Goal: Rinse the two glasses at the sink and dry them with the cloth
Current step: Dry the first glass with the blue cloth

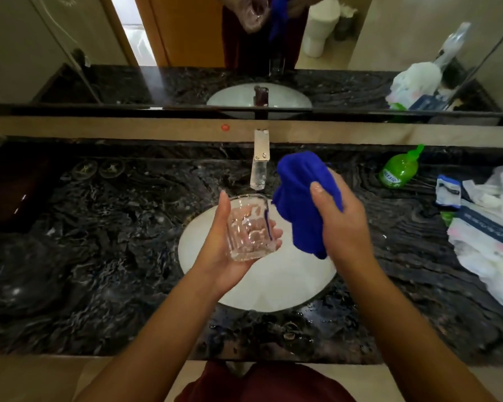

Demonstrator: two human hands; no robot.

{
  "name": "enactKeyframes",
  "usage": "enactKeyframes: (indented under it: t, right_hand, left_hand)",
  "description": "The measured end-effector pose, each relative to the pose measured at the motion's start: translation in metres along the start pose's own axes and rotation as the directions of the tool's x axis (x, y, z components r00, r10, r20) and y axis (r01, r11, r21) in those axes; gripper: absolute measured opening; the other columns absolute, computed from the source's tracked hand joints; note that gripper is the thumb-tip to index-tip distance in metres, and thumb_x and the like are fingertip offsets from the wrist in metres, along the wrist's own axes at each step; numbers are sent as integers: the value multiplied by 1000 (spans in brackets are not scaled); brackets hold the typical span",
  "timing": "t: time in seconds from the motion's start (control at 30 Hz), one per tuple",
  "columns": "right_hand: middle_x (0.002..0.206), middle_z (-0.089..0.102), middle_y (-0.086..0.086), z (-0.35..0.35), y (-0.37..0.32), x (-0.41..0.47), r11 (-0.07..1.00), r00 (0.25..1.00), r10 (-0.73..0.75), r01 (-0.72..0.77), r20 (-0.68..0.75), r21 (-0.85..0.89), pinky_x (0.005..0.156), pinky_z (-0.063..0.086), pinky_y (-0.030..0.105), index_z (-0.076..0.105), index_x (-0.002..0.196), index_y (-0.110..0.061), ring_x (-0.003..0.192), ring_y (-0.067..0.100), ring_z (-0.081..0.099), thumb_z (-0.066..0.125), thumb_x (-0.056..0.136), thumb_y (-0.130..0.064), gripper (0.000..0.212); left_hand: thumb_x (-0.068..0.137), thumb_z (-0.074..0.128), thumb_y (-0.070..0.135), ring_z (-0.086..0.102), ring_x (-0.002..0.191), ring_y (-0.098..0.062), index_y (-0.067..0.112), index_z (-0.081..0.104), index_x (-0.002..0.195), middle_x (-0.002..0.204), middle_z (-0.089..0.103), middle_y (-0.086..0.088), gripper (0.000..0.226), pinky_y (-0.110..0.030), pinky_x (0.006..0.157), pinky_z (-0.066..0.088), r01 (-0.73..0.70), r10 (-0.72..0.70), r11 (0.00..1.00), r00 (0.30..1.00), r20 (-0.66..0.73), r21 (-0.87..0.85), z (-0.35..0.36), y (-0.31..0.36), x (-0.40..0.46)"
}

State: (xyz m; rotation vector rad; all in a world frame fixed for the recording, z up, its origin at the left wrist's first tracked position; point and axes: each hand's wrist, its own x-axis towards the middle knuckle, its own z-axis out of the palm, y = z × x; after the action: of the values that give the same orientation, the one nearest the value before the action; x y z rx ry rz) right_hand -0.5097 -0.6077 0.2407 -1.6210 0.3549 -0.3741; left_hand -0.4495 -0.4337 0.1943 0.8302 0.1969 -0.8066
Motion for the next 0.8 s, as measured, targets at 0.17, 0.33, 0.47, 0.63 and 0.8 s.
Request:
enactKeyframes:
  t: [0.17,0.33,0.47,0.63,0.8]
  right_hand:
    - [152,56,-4,75,3,-28,944,964,-246,261,98,-203,117,42,50,53,148,-28,143,13,49,52,103,-32,45]
    - [156,52,3,109,4,-56,820,880,-444,476,171,-319,122,31,56,62,141,-14,155,22,31,48,105,-27,41]
    - [159,48,4,114,4,-58,741,833,-471,552,289,-384,121,28,61,62,142,-19,158,26,24,45,105,-40,45]
    - [158,50,-2,107,-20,-26,864,919,-347,391,189,-318,123,33,42,63,141,-23,151,12,38,50,104,-35,41]
    - [121,75,-2,101,-31,-3,996,996,-84,85,20,-30,104,54,46,71,130,-21,115,12,69,47,108,-30,34]
  left_hand:
    - [90,55,66,71,111,-26,12,68,133,127,71,-15,70,-40,94,58,-80,78,994,997,25,76,5,26,-8]
    - [84,66,73,69,113,-34,13,75,116,116,73,-14,69,-54,114,44,-192,198,978,978,-64,84,-5,56,-5]
    - [106,44,48,72,73,-15,20,79,72,78,74,-2,55,-31,80,60,-209,210,978,974,-85,21,-12,55,-5]
    - [101,53,43,74,101,-21,20,73,112,109,77,-7,32,-32,80,60,-293,303,950,949,-90,111,0,41,-17]
    - [81,69,67,70,116,-33,13,62,136,127,71,-18,77,-46,92,57,-333,359,924,925,-126,189,15,42,-20]
